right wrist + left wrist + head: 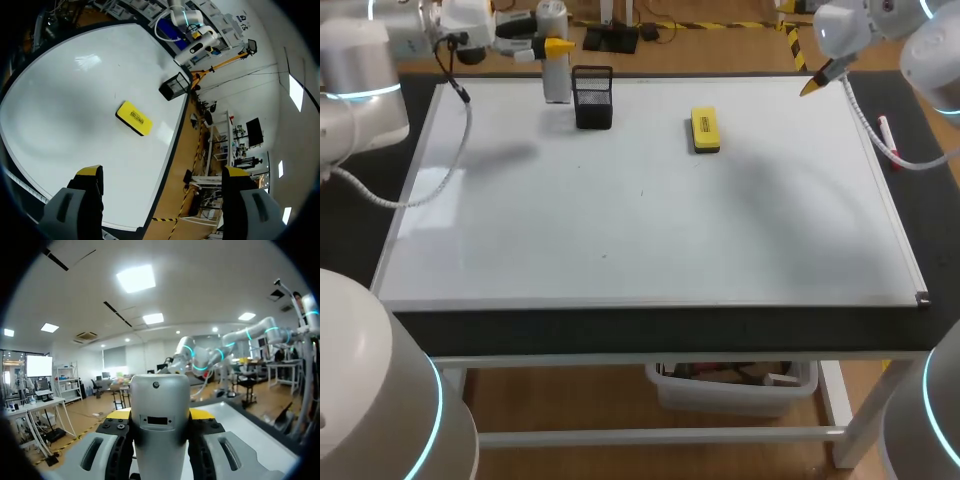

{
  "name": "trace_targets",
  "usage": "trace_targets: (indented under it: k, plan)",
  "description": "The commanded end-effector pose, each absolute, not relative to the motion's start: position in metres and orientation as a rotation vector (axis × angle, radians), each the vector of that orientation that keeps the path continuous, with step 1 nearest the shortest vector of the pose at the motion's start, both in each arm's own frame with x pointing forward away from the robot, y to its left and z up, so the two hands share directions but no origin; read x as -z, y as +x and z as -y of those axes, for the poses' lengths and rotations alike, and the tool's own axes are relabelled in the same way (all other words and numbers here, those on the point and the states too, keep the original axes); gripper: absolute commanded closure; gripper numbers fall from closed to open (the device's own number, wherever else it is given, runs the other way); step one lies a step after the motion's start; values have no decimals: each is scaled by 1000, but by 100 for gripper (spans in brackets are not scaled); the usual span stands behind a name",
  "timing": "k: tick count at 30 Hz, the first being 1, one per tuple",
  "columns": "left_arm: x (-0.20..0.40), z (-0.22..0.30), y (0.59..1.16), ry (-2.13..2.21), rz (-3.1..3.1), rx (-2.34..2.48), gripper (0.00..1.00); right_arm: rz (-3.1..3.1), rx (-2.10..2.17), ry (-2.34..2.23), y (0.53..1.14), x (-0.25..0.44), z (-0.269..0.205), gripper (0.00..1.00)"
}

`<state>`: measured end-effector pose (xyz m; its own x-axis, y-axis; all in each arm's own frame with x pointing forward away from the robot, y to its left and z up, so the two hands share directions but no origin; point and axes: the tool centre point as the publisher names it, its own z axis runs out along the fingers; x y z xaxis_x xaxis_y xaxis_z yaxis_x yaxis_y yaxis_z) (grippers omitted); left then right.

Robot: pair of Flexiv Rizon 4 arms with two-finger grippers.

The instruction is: Pick up the inspection probe, press it on each red-marked spot on the whiteboard one by one, put down the probe, pick up the eraser, and wipe off all the red marks.

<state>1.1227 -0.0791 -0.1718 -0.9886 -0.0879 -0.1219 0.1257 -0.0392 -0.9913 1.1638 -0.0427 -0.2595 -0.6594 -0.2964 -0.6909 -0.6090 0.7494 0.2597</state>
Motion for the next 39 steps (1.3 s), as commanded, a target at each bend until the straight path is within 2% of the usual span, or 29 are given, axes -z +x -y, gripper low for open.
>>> trace_targets:
  k: [1, 39]
  plan:
    - [170, 82, 1131, 87, -2084, 2192, 100, -2308, -634, -681, 1165, 259, 43, 0]
    - [160, 121, 1171, 273, -2039, 2315, 100, -2308, -634, -681, 1165, 259, 43, 0]
